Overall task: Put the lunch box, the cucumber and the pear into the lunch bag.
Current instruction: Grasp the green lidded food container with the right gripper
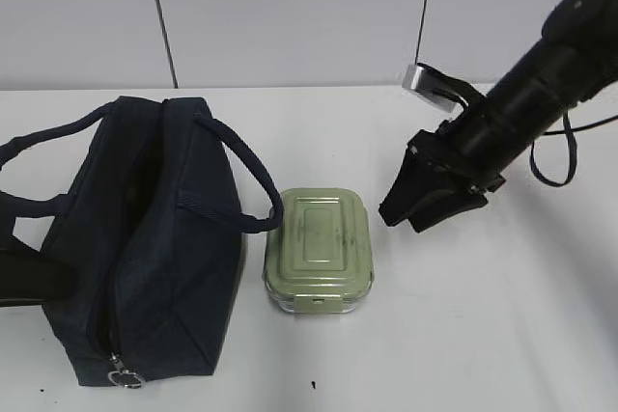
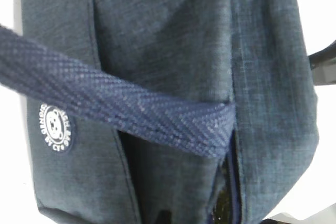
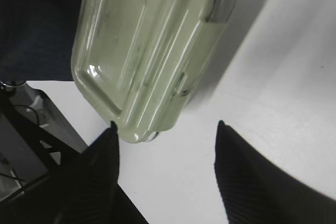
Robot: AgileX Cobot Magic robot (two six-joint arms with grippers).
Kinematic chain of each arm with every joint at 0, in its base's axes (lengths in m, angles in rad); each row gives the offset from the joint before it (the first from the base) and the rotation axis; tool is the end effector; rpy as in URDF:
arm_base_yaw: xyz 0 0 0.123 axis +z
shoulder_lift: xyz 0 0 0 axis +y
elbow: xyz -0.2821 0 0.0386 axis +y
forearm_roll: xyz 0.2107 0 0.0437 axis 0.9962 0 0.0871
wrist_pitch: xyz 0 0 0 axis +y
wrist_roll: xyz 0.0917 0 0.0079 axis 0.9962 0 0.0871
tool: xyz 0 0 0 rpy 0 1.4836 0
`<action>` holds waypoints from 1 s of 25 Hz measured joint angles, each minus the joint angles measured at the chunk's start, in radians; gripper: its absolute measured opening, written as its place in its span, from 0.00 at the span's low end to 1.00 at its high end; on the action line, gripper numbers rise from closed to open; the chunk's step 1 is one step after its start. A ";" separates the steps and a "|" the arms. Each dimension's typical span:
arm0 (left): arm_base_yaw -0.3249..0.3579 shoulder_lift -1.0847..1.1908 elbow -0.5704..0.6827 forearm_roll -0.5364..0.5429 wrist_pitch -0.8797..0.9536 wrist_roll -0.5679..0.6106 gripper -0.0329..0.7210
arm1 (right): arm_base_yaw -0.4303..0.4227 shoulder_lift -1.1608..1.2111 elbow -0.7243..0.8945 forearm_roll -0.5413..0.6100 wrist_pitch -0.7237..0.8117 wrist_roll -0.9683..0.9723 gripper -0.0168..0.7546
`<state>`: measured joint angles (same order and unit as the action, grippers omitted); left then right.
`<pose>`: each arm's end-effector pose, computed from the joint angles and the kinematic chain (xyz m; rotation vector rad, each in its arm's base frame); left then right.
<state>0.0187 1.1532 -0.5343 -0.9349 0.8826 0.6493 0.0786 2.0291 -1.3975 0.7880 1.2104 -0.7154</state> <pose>0.1478 -0.0545 0.2438 0.0861 2.6072 -0.9179 0.3456 0.0885 0.2010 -0.6199 2.8186 1.0945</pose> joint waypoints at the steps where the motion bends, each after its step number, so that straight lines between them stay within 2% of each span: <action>1: 0.000 0.000 0.000 0.000 0.000 0.000 0.03 | -0.014 0.000 0.032 0.044 -0.004 -0.038 0.61; 7: 0.000 0.000 0.000 0.000 0.001 0.000 0.03 | -0.052 0.000 0.208 0.244 -0.022 -0.251 0.60; 11: 0.000 0.000 0.000 0.000 0.001 0.000 0.03 | -0.053 0.000 0.268 0.387 -0.028 -0.364 0.60; 25: 0.000 0.000 0.000 0.000 0.001 0.000 0.03 | -0.053 -0.005 0.273 0.426 -0.037 -0.392 0.61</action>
<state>0.0187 1.1532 -0.5343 -0.9349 0.8836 0.6493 0.0259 2.0236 -1.1242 1.2145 1.1736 -1.1079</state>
